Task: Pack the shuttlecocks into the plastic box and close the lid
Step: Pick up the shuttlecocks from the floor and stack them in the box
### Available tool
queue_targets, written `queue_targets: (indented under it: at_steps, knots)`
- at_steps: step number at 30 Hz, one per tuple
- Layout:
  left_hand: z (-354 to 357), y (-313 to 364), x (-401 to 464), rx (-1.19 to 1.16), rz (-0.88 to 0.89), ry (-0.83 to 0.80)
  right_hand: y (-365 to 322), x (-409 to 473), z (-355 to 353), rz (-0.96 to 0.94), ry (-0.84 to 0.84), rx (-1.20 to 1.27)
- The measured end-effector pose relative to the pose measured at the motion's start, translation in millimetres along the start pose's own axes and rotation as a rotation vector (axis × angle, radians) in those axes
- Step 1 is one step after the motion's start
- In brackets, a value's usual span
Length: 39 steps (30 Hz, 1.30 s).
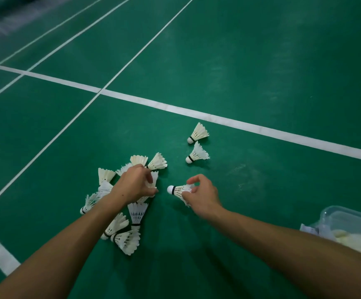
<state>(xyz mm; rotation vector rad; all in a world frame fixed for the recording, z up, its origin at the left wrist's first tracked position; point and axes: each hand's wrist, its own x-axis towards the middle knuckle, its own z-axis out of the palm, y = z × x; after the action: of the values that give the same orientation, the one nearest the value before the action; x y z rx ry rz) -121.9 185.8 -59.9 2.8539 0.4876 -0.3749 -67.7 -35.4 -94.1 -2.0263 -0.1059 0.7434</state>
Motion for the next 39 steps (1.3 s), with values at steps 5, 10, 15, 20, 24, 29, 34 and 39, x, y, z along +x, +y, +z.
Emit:
queue_targets:
  at_steps: [5, 10, 15, 20, 24, 29, 34, 39]
  knots:
    - [-14.2, 26.8, -21.2, -0.023, 0.096, 0.025, 1.5, -43.6, -90.6, -0.118, -0.019, -0.041]
    - [-37.5, 99.3, -48.0, -0.078, 0.316, 0.053, -3.1, -107.7, -203.2, -0.211, 0.069, -0.098]
    - [-62.0, 206.1, -80.7, -0.21, 0.566, 0.094, 18.9, -172.8, -296.5, -0.219, 0.285, -0.12]
    - [-70.4, 285.5, -102.0, -0.258, 0.743, 0.066, 69.8, -223.0, -342.8, -0.175, 0.475, -0.088]
    - [-61.6, 308.5, -103.2, -0.309, 0.782, 0.083, 105.2, -236.7, -342.2, -0.157, 0.571, -0.15]
    - [-39.2, 317.7, -99.2, -0.322, 0.803, 0.079, 143.7, -228.1, -324.3, -0.142, 0.588, -0.367]
    - [-26.4, 323.0, -97.7, -0.314, 0.836, 0.073, 149.6, -208.4, -310.0, -0.181, 0.543, -0.525]
    - [-19.5, 335.0, -98.1, -0.299, 0.901, 0.051, 160.8, -189.5, -294.7, -0.129, 0.404, -0.437]
